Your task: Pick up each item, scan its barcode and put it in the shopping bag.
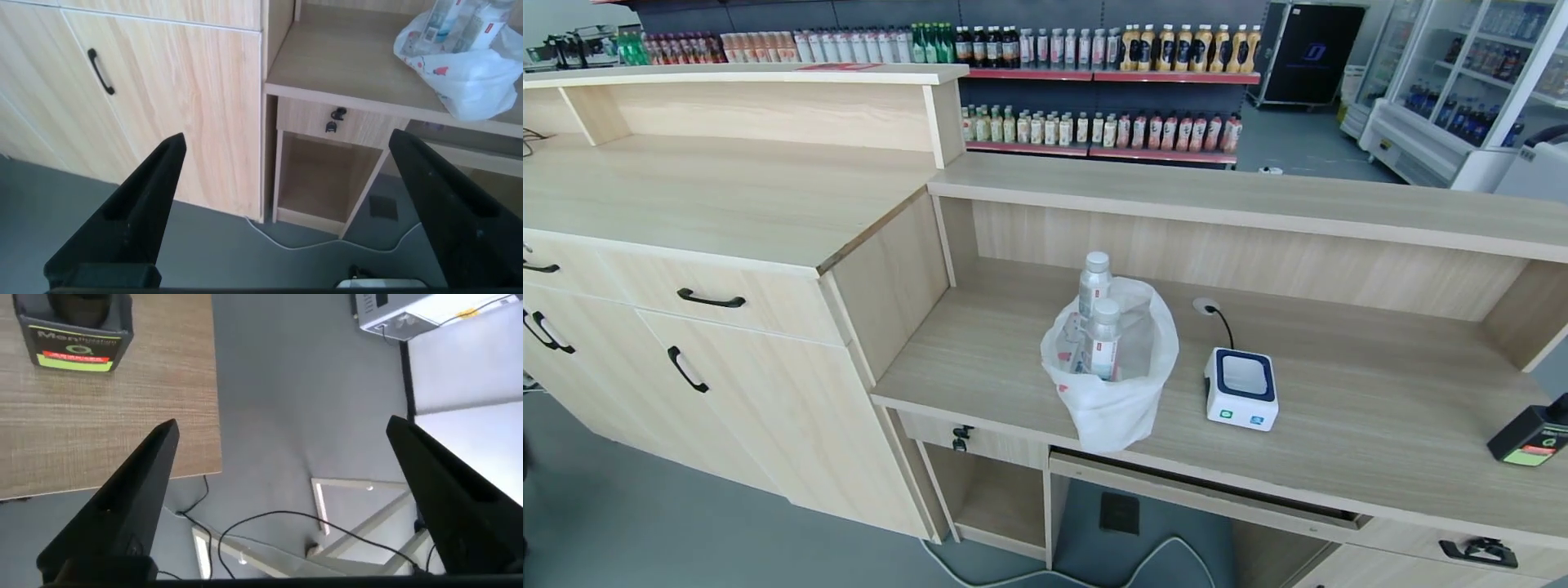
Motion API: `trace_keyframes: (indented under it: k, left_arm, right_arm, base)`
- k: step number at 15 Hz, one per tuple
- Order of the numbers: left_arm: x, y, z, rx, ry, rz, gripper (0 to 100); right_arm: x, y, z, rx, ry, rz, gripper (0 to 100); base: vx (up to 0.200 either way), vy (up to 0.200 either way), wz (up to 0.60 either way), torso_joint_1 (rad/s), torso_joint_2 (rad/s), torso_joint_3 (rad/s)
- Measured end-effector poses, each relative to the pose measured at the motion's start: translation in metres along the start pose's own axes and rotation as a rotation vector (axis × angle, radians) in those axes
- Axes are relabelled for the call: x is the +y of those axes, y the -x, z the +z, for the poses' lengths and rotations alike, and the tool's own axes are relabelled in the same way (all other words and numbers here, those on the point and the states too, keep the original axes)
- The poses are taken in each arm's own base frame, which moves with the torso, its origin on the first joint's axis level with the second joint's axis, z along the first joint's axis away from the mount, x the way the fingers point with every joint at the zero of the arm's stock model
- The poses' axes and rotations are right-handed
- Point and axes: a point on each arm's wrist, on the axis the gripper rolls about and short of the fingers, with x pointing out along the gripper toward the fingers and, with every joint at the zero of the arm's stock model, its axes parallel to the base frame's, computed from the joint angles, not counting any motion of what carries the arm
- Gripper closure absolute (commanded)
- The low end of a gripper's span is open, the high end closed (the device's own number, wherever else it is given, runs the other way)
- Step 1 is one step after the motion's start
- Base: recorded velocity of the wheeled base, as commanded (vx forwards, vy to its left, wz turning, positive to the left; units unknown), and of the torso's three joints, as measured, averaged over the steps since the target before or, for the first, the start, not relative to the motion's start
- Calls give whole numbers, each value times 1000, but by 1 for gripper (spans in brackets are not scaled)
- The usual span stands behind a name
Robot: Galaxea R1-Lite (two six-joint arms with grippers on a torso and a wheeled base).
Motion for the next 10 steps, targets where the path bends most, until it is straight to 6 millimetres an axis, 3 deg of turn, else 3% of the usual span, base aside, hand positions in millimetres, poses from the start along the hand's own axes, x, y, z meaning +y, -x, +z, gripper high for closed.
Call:
trace_keyframes:
  k: [10]
  left_arm:
    - [0, 0, 0, 0, 0, 0, 0]
  right_arm:
    - [17, -41, -21, -47, 91, 108, 0]
  base:
    - [0, 0, 0, 0, 0, 0]
